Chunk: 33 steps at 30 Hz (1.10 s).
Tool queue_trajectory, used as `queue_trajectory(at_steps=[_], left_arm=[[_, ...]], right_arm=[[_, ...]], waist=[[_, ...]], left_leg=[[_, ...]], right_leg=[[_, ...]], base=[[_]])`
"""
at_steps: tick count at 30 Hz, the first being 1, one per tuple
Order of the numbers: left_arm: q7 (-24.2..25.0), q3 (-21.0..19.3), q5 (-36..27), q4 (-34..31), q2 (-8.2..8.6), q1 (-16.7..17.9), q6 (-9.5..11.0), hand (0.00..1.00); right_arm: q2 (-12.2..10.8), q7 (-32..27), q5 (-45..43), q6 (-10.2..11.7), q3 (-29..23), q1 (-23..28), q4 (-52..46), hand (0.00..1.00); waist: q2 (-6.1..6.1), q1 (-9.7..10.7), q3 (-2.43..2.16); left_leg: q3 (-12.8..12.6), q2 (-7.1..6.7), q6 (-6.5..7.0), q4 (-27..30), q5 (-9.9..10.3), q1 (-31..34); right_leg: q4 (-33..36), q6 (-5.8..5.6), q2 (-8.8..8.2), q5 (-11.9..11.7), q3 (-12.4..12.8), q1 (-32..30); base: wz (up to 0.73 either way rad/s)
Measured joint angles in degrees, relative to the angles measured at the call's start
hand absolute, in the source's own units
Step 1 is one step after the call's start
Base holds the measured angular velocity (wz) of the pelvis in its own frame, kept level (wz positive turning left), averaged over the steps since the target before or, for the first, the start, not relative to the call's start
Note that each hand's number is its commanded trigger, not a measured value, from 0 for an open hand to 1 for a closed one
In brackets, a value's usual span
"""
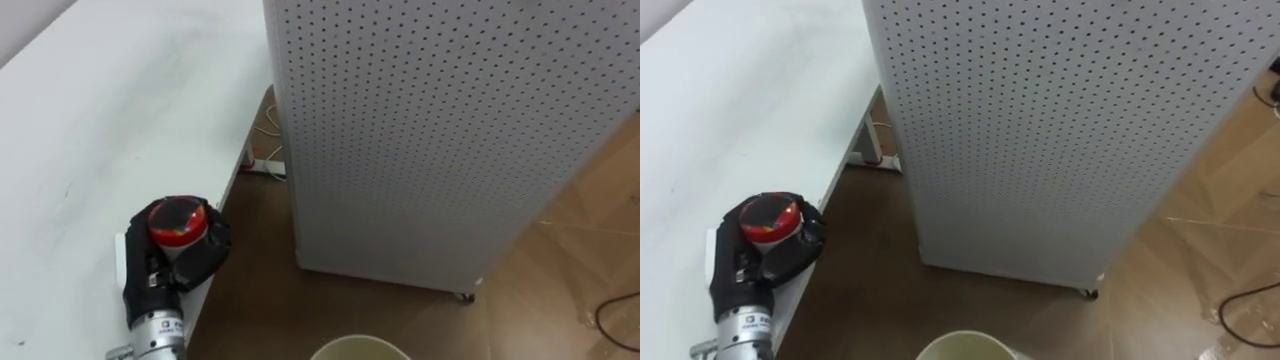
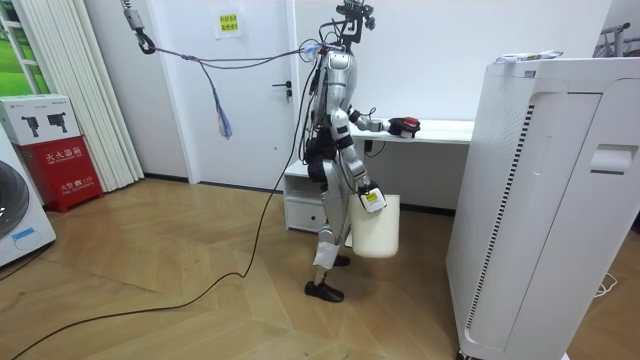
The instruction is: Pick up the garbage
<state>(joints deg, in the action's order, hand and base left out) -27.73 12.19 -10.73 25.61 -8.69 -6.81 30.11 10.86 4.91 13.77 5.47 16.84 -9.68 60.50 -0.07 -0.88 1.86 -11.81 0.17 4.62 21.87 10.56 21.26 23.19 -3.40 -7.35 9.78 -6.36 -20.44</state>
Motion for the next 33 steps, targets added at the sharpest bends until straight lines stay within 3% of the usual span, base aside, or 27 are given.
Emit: queue_trajectory(at_steps=[5,14,17,22,24,27,33], left_arm=[[3.7,1.9,-1.1,-1.3,0.23,-0.1,-0.1,1.0],[9.7,2.3,-1.8,-2.8,0.37,-0.7,0.4,1.0],[14.0,5.8,-2.2,-2.1,0.99,-1.1,0.0,1.0],[22.2,15.0,-3.4,3.5,3.14,-1.1,-8.3,1.0],[25.1,17.3,-3.4,3.9,3.17,-1.1,-9.9,1.0],[29.0,18.4,-3.4,4.9,3.27,-1.2,-10.4,1.0],[31.9,20.1,-3.5,6.1,3.31,-1.1,-13.1,1.0]], right_arm=[[-0.2,-1.1,-0.5,0.0,-0.2,-1.5,0.0,1.0],[-0.9,-1.1,-2.5,0.0,-2.6,-1.6,-0.1,1.0],[-1.4,-1.2,-2.5,0.0,-2.6,-1.6,0.0,1.0],[-2.4,-1.1,-2.8,0.2,-2.5,-3.7,0.0,1.0],[-2.3,-1.3,-2.6,0.6,-2.5,-3.9,0.4,1.0],[-2.3,-1.8,-2.4,0.8,-2.5,-3.9,1.0,1.0],[-2.6,-2.4,-0.5,0.9,-2.4,-4.4,1.0,1.0]], waist=[[0.1,0.3,0.27],[0.27,0.5,0.33],[0.27,0.5,0.43],[0.31,1.9,1.15],[0.3,2.3,1.17],[0.33,2.3,1.17],[0.36,2.2,1.16]], left_leg=[[-0.8,-0.02,0.48,1.0,0.1,1.6],[-1.9,0.11,1.34,2.8,-0.2,5.2],[-2.2,0.09,1.5,2.8,-0.1,5.3],[-3.5,1.21,1.58,4.7,-0.1,9.8],[-3.7,1.7,1.56,5.4,-0.1,11.3],[-3.7,2.52,1.14,6.0,0.2,11.9],[-4.1,3.17,0.63,6.0,0.1,12.1]], right_leg=[[1.5,-0.12,-0.44,0.1,0.1,-2.1],[3.6,-0.53,-0.64,-0.5,1.4,-6.2],[3.7,-0.6,-0.63,-0.8,1.8,-6.8],[4.7,-0.06,-0.19,-1.7,1.8,-11.5],[4.8,0.16,0.1,-1.9,1.8,-12.8],[4.8,0.51,0.81,-2.0,1.7,-13.3],[4.7,1.11,1.4,-2.2,1.7,-13.7]], base=[[-0.06],[-0.04],[-0.1],[-0.17],[-0.04],[-0.08],[-0.06]])
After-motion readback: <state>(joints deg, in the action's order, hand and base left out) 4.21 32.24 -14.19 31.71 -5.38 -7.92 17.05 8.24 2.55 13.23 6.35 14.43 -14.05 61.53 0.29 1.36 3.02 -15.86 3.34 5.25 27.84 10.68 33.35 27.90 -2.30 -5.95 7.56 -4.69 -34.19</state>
